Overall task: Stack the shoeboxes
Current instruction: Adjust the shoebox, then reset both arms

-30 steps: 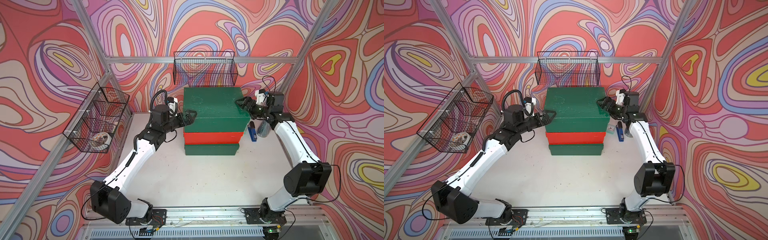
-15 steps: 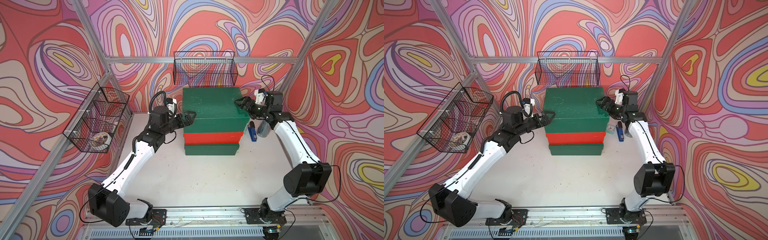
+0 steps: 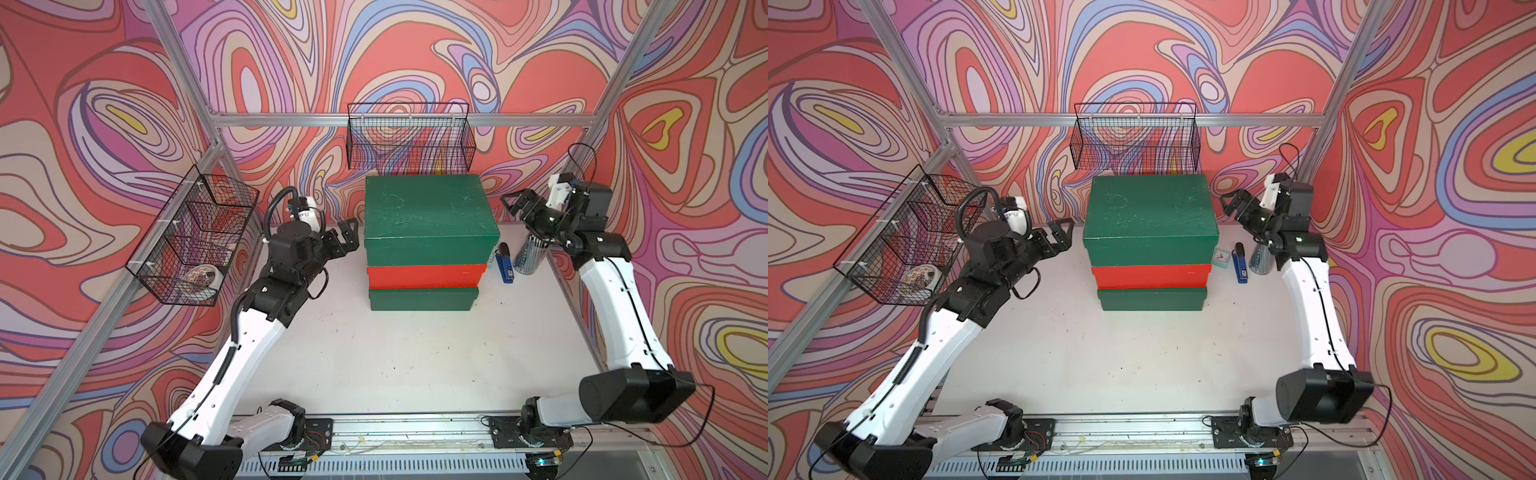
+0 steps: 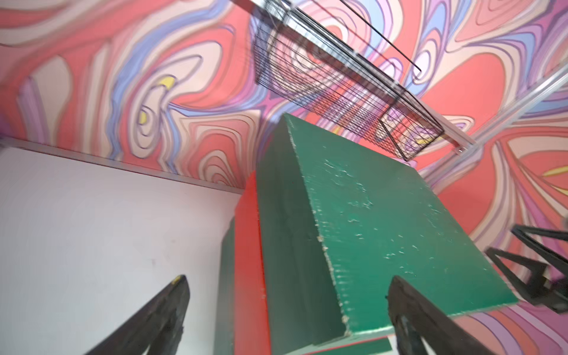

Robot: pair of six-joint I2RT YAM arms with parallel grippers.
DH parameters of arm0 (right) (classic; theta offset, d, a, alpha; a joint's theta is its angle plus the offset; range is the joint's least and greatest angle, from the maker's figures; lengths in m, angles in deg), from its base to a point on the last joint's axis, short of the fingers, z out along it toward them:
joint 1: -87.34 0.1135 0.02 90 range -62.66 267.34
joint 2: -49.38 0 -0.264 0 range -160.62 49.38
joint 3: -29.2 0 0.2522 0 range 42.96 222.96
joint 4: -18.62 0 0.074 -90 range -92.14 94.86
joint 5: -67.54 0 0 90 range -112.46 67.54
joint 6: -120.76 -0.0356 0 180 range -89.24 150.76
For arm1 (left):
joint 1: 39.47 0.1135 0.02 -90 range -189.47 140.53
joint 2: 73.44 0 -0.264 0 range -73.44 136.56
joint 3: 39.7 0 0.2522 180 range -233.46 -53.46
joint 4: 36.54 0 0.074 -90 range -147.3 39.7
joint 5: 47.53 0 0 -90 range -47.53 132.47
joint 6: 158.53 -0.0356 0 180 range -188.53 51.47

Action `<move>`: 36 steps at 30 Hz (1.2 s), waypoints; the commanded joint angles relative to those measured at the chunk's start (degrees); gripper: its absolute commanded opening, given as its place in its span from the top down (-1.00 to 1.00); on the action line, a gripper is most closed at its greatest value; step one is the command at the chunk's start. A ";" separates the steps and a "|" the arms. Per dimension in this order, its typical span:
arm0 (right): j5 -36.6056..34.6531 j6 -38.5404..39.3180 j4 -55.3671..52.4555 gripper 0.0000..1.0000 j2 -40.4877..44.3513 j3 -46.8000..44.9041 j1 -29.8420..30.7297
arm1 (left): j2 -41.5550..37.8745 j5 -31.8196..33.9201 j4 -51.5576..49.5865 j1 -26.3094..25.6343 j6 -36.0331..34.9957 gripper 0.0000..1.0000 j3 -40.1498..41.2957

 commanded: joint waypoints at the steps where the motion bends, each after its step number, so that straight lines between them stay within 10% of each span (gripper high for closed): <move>1: -6.39 1.98 1.36 -0.96 5.97 -7.57 -0.46 | -4.31 15.60 0.58 0.29 -6.14 -1.00 6.39; 8: -18.74 9.81 25.69 -0.97 23.87 -40.41 -0.39 | -16.73 39.17 10.95 0.30 -14.66 -1.00 29.39; 13: -22.24 15.54 57.27 -0.97 36.30 -68.43 -0.39 | -22.81 40.74 37.89 3.66 -22.78 -1.00 53.19; 36: -26.86 21.21 81.78 -0.97 -3.72 -70.20 -0.39 | 11.57 20.98 58.90 16.10 -22.26 -0.98 54.18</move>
